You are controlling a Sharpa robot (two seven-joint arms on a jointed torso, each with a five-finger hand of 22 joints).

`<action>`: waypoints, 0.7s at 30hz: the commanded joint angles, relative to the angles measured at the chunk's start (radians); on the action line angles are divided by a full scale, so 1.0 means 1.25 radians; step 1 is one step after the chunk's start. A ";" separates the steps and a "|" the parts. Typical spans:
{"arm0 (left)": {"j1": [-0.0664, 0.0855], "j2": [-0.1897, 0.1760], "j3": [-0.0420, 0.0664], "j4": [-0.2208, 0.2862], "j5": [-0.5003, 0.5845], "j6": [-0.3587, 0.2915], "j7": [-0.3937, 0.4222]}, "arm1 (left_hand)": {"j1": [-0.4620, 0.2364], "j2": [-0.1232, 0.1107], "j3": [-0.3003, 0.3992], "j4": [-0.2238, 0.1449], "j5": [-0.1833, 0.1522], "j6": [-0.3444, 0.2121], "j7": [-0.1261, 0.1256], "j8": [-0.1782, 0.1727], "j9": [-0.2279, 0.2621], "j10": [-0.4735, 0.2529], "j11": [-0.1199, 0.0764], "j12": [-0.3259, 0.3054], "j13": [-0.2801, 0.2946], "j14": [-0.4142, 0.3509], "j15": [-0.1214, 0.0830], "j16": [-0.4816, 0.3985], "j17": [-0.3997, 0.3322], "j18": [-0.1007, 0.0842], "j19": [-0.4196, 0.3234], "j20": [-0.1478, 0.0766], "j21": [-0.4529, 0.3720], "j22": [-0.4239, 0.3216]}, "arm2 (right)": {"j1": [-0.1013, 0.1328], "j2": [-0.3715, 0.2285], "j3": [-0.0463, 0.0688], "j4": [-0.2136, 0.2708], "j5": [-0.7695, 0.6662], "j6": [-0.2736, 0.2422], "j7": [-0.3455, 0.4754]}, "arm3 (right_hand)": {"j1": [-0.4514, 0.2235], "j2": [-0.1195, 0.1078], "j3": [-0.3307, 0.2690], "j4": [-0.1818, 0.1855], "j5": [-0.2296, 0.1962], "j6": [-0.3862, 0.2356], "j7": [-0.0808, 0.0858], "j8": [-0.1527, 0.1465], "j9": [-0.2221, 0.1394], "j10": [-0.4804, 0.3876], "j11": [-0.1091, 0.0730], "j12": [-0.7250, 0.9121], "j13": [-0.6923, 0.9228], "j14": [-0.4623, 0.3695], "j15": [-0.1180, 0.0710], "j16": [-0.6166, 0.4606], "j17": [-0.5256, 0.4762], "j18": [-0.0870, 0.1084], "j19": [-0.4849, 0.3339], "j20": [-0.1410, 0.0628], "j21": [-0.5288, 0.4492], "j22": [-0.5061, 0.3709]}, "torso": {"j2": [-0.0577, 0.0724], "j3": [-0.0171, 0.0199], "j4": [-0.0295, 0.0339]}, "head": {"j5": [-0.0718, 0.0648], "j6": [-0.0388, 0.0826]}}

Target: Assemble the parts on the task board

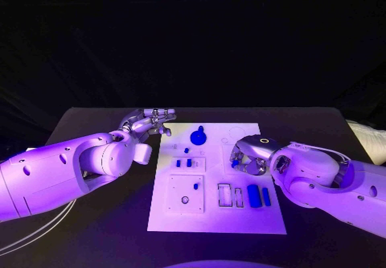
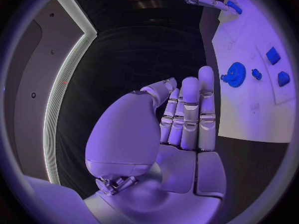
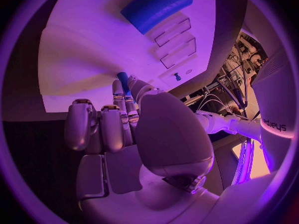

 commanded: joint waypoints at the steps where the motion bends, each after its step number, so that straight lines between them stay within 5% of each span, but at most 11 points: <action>1: 0.000 0.000 0.000 0.001 -0.003 0.015 0.003 | -0.006 -0.001 -0.004 -0.003 -0.001 -0.007 0.000 0.000 0.000 -0.005 0.000 0.004 -0.001 -0.006 0.001 0.003 -0.001 0.013 -0.005 0.001 -0.001 0.001 | -0.001 -0.004 0.000 0.014 -0.011 -0.049 0.002 | 0.010 0.012 0.011 -0.003 -0.006 0.008 -0.001 0.005 0.006 0.010 -0.001 -0.006 0.001 0.035 -0.006 -0.001 -0.005 -0.009 0.006 -0.001 0.007 0.010 | -0.001 0.0002 -0.0001 | 0.000 0.001; 12: -0.001 -0.001 0.000 0.001 -0.003 0.015 0.003 | -0.006 -0.001 -0.004 -0.003 -0.001 -0.007 0.000 0.000 0.000 -0.005 0.000 0.004 -0.001 -0.006 0.001 0.003 -0.001 0.013 -0.005 0.001 -0.001 0.001 | 0.006 -0.027 0.007 0.078 0.016 -0.089 0.009 | 0.020 0.005 0.030 -0.017 -0.007 0.014 0.002 0.005 0.008 0.020 0.000 -0.016 0.001 0.034 -0.007 -0.002 -0.008 -0.012 0.016 -0.003 0.018 0.025 | -0.001 -0.0009 -0.0002 | -0.001 0.001; 21: -0.002 0.000 0.000 0.001 -0.003 0.016 0.004 | -0.006 0.000 -0.004 -0.004 -0.001 -0.007 0.000 0.001 0.000 -0.005 0.000 0.004 0.000 -0.006 0.001 0.004 -0.001 0.014 -0.005 0.001 -0.001 0.001 | 0.002 -0.002 0.008 0.115 0.057 -0.103 0.030 | 0.023 0.005 0.039 -0.023 -0.005 0.016 0.004 0.004 0.009 0.023 0.000 -0.021 0.000 0.035 -0.006 -0.002 -0.009 -0.013 0.017 -0.004 0.020 0.028 | -0.001 -0.0012 0.0007 | 0.005 0.000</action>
